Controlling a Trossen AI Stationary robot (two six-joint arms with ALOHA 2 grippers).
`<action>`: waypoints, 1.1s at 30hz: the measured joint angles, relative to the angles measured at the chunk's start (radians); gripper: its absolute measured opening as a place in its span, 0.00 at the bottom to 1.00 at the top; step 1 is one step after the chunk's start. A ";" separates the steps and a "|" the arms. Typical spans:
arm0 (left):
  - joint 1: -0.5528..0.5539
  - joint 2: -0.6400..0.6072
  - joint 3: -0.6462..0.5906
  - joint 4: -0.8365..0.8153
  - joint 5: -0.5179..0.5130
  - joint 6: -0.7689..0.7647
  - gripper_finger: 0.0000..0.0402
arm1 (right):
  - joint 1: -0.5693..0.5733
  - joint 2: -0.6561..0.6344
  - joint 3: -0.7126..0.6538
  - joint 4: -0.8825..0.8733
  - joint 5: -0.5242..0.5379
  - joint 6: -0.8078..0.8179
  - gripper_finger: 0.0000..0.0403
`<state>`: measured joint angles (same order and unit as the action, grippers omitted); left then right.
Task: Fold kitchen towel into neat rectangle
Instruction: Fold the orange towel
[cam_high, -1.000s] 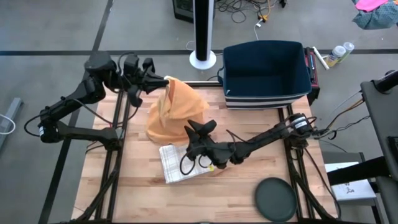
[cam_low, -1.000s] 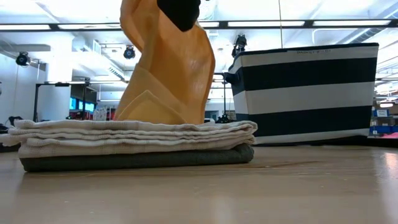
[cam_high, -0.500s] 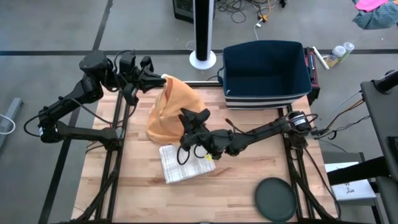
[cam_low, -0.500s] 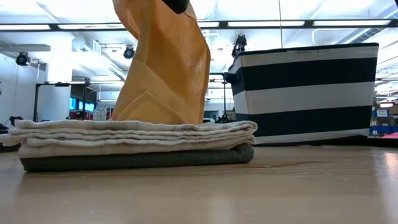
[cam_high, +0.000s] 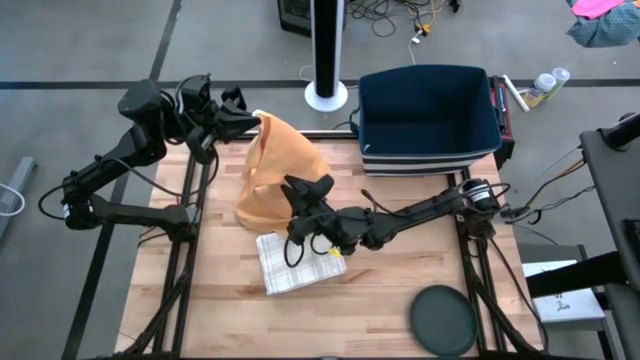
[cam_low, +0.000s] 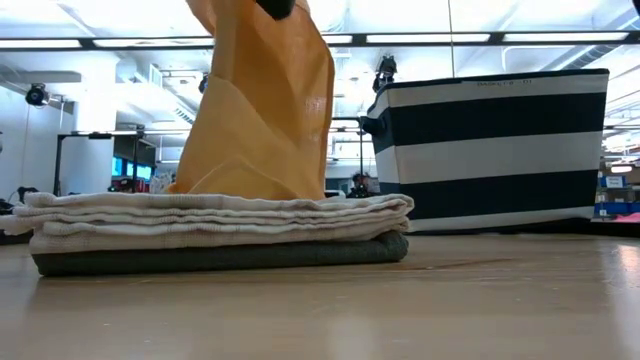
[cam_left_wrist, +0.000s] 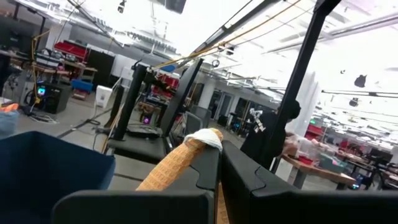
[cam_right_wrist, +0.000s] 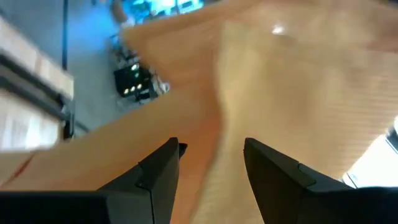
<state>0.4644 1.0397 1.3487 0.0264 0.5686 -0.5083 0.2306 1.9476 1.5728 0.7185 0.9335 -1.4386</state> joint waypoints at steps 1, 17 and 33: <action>0.000 0.000 0.000 0.001 0.000 -0.004 0.00 | 0.000 0.000 0.007 0.024 -0.002 0.000 0.43; -0.001 0.026 0.000 0.053 -0.006 -0.052 0.00 | -0.047 -0.001 0.031 -0.080 -0.148 0.051 0.43; 0.000 0.052 -0.001 0.113 -0.011 -0.062 0.00 | -0.101 -0.001 0.088 -0.073 -0.184 0.079 0.43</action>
<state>0.4644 1.0921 1.3479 0.1395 0.5575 -0.5708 0.1299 1.9469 1.6605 0.6453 0.7494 -1.3600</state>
